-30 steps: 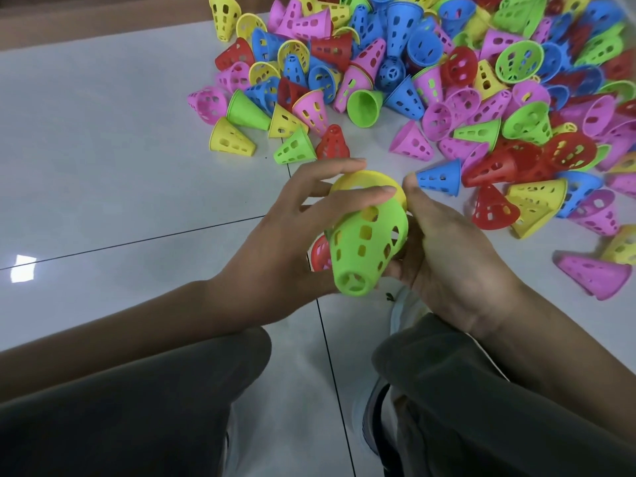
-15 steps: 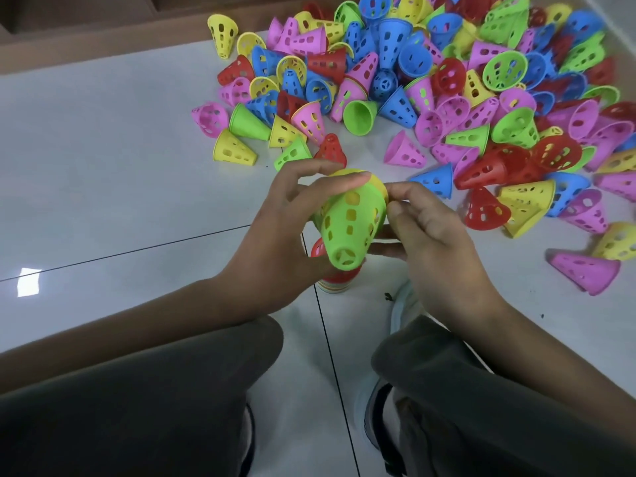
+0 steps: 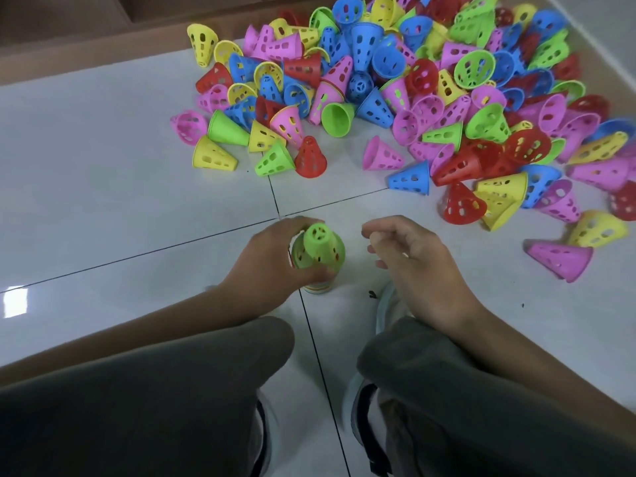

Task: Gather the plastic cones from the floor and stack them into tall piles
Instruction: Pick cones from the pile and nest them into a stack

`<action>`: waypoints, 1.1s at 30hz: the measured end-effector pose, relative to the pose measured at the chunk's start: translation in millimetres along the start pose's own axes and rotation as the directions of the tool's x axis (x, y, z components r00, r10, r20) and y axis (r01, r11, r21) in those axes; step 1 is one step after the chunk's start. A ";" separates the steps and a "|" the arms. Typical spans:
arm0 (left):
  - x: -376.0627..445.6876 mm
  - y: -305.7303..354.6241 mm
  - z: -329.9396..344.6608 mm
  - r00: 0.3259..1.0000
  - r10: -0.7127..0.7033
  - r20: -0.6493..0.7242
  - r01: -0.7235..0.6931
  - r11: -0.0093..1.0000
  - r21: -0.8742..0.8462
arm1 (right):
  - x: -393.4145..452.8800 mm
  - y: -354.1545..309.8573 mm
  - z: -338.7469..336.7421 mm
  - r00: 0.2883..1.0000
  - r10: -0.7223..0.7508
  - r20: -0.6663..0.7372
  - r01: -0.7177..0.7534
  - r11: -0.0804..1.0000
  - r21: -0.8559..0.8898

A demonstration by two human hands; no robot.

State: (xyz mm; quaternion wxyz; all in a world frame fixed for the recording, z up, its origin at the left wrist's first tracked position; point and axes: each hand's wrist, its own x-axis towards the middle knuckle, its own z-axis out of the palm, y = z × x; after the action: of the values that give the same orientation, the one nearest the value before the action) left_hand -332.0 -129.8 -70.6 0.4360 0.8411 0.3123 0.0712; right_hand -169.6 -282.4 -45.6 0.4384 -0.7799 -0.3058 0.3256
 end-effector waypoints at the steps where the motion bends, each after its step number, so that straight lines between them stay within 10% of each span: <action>1: -0.1 -3.6 1.0 1.000 0.005 0.016 -0.005 1.000 0.014 | 1.0 0.6 0.0 1.000 0.005 0.007 -0.005 1.000 -0.008; 33: 119.4 -2.8 -34.1 0.981 0.189 -0.051 -0.194 0.975 -0.106 | 110.9 56.6 -62.3 0.979 -0.053 -0.197 -0.049 0.875 -0.481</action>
State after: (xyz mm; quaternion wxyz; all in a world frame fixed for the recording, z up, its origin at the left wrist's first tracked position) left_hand -251.7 -35.0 -70.2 0.4666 0.8401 0.2342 0.1471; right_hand -43.8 -252.3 -97.0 0.2589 -0.8936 -0.3315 0.1567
